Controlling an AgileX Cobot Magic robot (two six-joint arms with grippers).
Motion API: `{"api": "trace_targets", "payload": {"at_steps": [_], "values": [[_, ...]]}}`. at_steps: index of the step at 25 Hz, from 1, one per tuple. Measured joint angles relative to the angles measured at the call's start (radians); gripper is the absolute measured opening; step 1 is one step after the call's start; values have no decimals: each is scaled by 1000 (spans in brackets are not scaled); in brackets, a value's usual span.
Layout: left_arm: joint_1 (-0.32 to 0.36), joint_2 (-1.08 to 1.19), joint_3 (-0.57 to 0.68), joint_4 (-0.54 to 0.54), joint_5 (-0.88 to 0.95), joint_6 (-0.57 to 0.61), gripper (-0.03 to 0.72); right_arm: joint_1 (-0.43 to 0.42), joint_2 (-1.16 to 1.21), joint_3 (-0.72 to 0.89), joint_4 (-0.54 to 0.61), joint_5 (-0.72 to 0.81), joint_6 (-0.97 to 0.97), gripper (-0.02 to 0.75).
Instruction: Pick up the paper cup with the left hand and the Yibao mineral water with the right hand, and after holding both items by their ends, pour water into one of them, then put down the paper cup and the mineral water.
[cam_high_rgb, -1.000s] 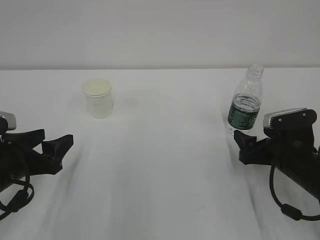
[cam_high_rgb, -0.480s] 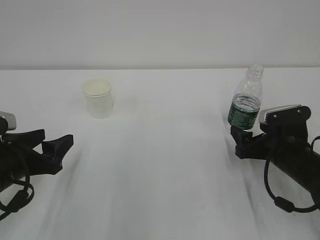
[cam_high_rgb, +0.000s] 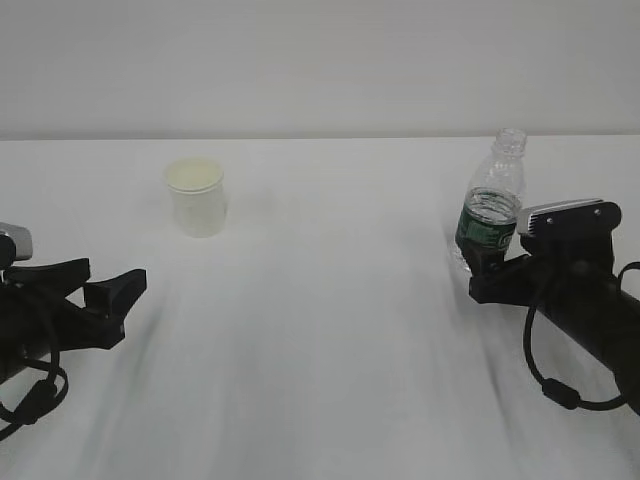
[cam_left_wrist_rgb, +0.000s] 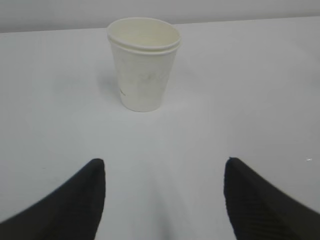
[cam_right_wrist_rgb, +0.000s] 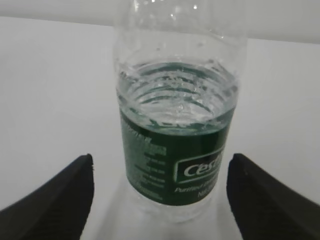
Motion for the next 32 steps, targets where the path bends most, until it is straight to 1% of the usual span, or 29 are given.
{"api": "trace_targets", "payload": {"at_steps": [11, 20, 32], "values": [[0, 0, 0, 0, 0, 0, 526, 0, 1, -43, 4, 0, 0, 624], [0, 0, -2, 0, 0, 0, 521, 0, 2, -82, 4, 35, 0, 624], [0, 0, -3, 0, 0, 0, 519, 0, 81, -113, 7, 28, 0, 616]]}}
